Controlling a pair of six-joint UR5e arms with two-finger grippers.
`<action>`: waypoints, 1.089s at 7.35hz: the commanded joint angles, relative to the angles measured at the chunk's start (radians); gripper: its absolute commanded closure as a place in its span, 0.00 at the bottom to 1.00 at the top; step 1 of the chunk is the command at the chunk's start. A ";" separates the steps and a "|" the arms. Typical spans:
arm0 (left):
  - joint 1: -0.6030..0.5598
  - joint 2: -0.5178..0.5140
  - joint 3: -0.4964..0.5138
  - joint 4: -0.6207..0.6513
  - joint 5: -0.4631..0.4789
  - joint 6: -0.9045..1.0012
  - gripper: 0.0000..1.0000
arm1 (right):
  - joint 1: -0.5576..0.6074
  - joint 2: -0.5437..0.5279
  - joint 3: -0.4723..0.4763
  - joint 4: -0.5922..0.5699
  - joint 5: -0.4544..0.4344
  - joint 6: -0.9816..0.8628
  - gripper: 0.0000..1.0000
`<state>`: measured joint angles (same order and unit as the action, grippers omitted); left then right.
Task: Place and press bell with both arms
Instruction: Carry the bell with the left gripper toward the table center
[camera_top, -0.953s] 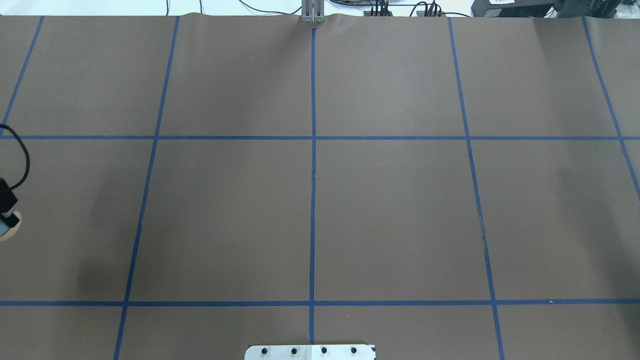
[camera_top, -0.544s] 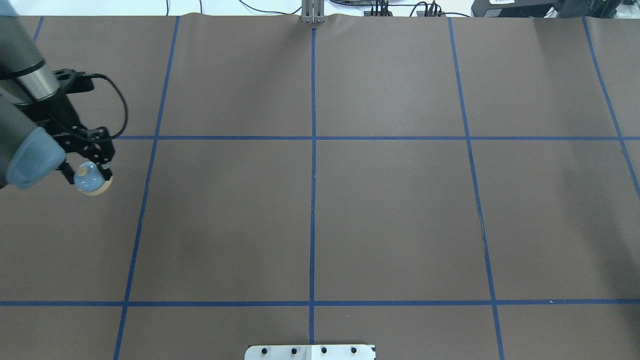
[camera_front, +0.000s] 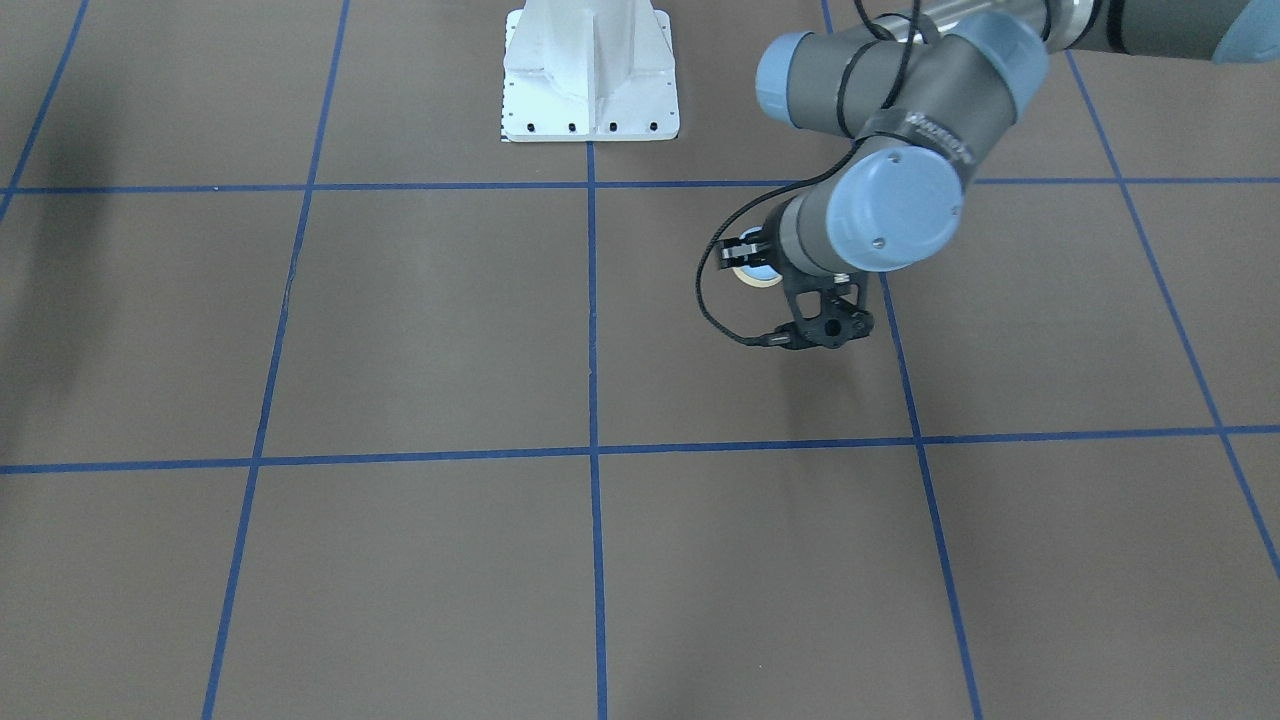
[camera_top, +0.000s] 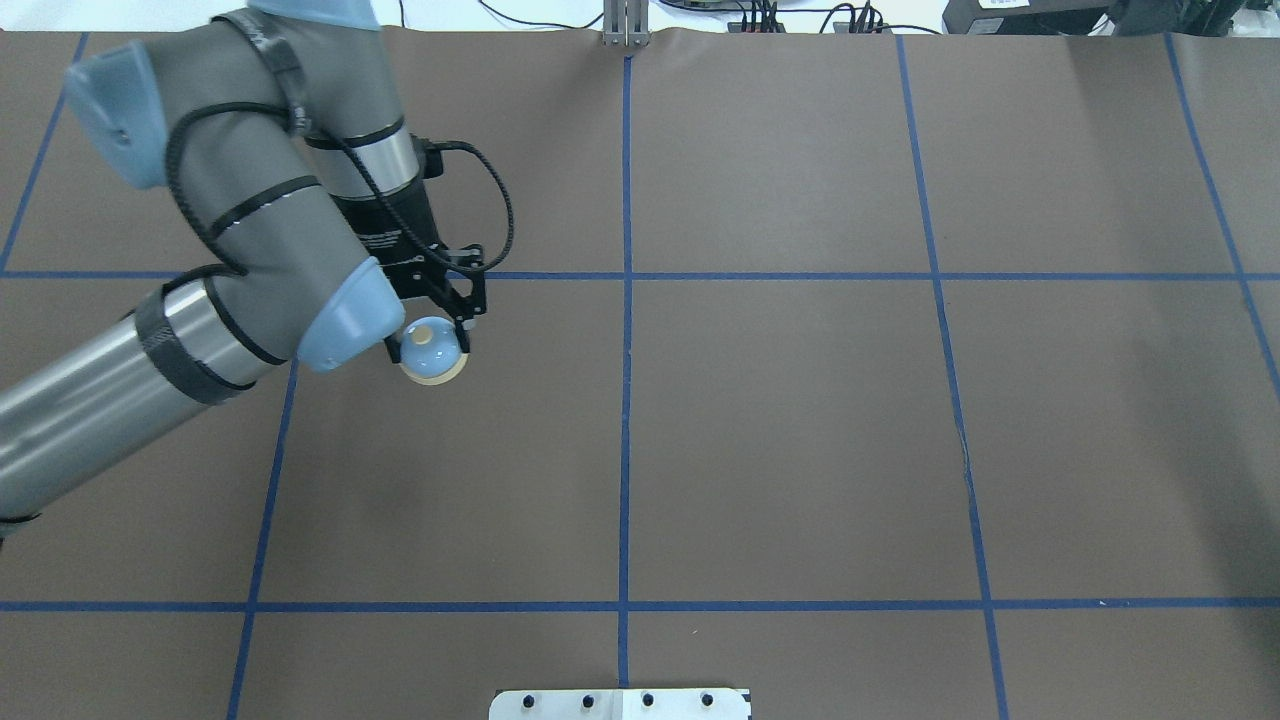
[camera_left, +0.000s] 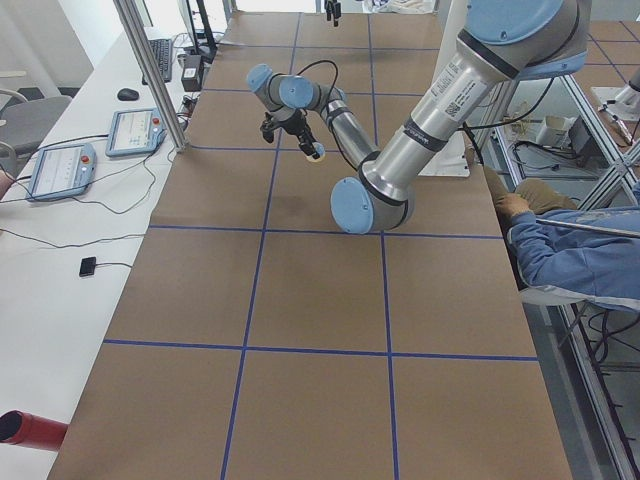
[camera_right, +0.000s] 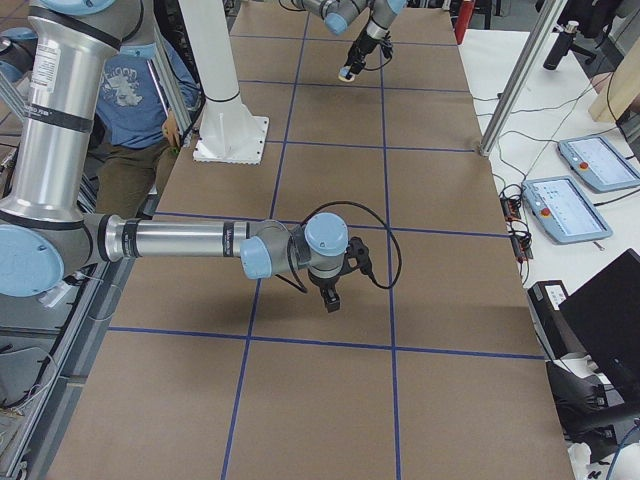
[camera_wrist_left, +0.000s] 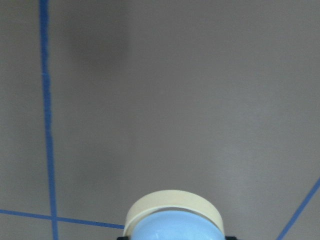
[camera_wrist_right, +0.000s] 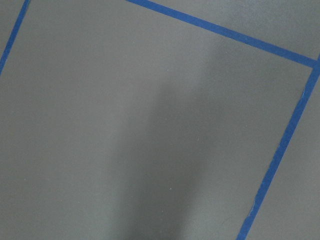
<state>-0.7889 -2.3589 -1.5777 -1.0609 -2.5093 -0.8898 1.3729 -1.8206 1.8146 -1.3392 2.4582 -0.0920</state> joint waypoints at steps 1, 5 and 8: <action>0.084 -0.115 0.173 -0.215 0.076 -0.151 0.83 | 0.000 0.003 -0.001 0.000 -0.001 0.000 0.00; 0.135 -0.296 0.513 -0.421 0.125 -0.250 0.82 | 0.000 0.003 -0.005 0.000 0.001 0.003 0.00; 0.152 -0.332 0.594 -0.485 0.167 -0.270 0.68 | -0.003 0.003 -0.015 -0.002 0.001 0.002 0.00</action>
<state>-0.6451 -2.6834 -1.0156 -1.5109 -2.3527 -1.1537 1.3709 -1.8178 1.8052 -1.3401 2.4589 -0.0904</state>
